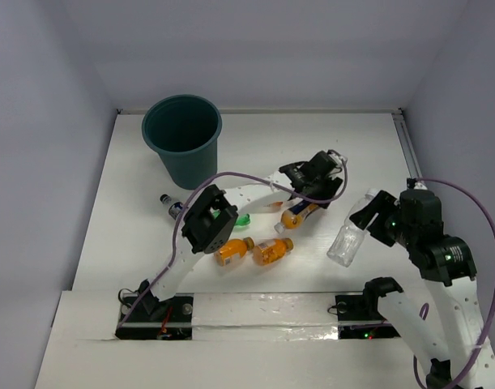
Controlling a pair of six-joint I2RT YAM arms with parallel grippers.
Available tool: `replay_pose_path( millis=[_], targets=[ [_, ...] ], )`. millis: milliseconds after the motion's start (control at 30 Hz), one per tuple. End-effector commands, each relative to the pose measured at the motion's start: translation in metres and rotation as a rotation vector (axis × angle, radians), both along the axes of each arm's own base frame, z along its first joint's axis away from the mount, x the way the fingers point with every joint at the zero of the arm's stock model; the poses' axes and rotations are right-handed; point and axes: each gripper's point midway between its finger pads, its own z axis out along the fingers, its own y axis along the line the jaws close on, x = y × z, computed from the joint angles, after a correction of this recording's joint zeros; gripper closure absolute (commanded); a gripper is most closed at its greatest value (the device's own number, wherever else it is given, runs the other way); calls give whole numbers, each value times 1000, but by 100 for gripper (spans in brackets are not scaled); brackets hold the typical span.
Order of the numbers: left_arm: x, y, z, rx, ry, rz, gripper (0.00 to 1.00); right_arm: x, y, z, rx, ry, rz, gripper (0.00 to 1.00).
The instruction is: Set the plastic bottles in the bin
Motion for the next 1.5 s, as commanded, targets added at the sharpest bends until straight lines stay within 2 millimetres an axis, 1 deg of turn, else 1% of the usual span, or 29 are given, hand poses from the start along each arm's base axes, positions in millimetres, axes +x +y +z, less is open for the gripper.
replay_pose_path(
  millis=[0,67,100,200,233,267,300,333,367,433,467,533,567,700,833,867,933,967,1033,1067,1100,1133,1200,1233,1300,1333,1400,1433,1467],
  targets=[
    [7,-16,136,-223,-141,-5,64,5,3,32,31,-98,2,50],
    [8,-17,184,-303,-189,-2,64,7,2,43,33,-128,3,50],
    [8,-17,199,-327,-203,-1,64,6,8,47,53,-136,27,50],
    [30,4,263,-425,-287,81,64,8,13,66,72,-184,57,50],
    [48,20,281,-453,-311,127,64,8,15,71,79,-197,69,50],
    [55,36,312,-510,-339,166,63,9,20,76,89,-206,93,51],
    [65,49,329,-547,-362,199,63,11,22,85,98,-235,106,51],
    [89,78,344,-570,-393,267,63,13,25,88,107,-243,120,51],
    [94,103,369,-619,-416,314,63,17,30,90,121,-242,141,51],
    [112,141,395,-677,-468,392,63,26,37,97,142,-271,169,51],
    [128,183,410,-699,-502,471,62,29,43,100,159,-277,193,51],
    [142,222,426,-722,-552,546,62,41,50,110,177,-309,215,51],
    [153,257,429,-714,-583,612,62,45,53,115,188,-324,232,51],
    [175,329,435,-737,-662,769,62,69,67,141,200,-390,274,51],
    [188,376,424,-720,-704,879,61,92,91,158,197,-414,316,51],
    [192,383,412,-698,-703,902,61,100,105,160,195,-408,339,51],
    [196,392,407,-690,-736,924,60,113,118,170,190,-432,354,51],
    [198,400,393,-658,-737,945,59,126,131,162,167,-407,372,51],
    [201,404,383,-642,-750,964,56,140,142,188,160,-463,380,51],
    [201,407,378,-625,-756,976,54,148,146,194,135,-485,376,51],
    [204,414,369,-611,-761,999,51,166,153,187,117,-465,372,51],
    [204,416,365,-607,-763,1009,46,170,159,212,129,-521,380,51],
    [206,426,359,-607,-758,1034,41,194,175,210,116,-515,387,51],
    [206,424,360,-614,-753,1027,33,197,182,232,133,-563,395,51],
    [205,427,365,-616,-753,1022,24,208,196,239,145,-572,417,51],
    [203,426,370,-614,-760,1010,16,223,205,247,151,-589,417,51],
    [198,425,382,-615,-760,997,10,235,218,255,162,-610,421,51],
    [195,424,388,-618,-759,989,8,249,235,241,164,-582,439,51],
    [186,425,403,-632,-772,983,8,248,242,266,200,-633,448,50]
  ],
)
